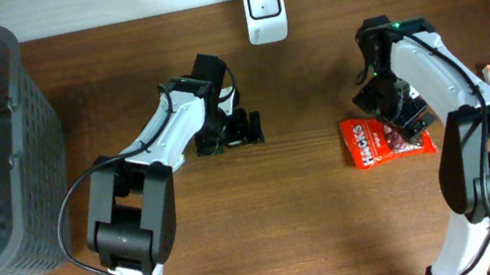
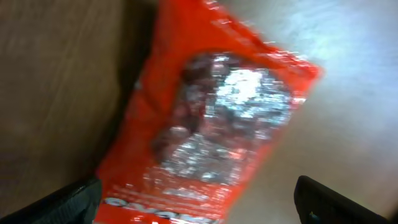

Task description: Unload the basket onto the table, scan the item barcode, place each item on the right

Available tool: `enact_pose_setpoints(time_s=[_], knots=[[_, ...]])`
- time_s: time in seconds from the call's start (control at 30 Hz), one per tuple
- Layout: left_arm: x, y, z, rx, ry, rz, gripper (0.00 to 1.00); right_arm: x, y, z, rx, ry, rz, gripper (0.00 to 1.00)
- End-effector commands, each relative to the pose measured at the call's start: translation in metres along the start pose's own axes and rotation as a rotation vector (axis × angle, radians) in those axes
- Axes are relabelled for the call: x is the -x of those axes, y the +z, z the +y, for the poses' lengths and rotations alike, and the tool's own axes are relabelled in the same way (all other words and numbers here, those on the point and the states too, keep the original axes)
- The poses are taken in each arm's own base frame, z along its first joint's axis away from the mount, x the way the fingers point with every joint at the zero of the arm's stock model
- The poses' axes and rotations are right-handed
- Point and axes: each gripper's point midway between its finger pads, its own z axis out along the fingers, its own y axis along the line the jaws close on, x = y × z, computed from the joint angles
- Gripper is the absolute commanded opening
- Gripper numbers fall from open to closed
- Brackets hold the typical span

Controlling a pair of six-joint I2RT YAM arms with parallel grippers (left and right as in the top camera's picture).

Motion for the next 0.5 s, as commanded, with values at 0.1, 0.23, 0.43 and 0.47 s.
enact_pose_setpoints(time_s=[0.1, 0.23, 0.43, 0.47], knots=[[-0.009, 0.017, 0.023, 0.073, -0.008, 0.037, 0.99, -0.016, 0.047, -0.015, 0.107, 0.087, 0.235, 0.99], [-0.009, 0.017, 0.022, 0.073, -0.008, 0.036, 0.99, -0.010, 0.069, -0.026, 0.116, 0.135, 0.236, 0.99], [-0.009, 0.017, 0.022, 0.073, -0.008, 0.035, 0.99, -0.010, 0.072, -0.014, 0.163, 0.052, 0.209, 0.92], [-0.008, 0.017, 0.023, 0.073, -0.008, 0.035, 0.99, -0.010, 0.071, -0.011, 0.174, 0.021, 0.202, 0.89]])
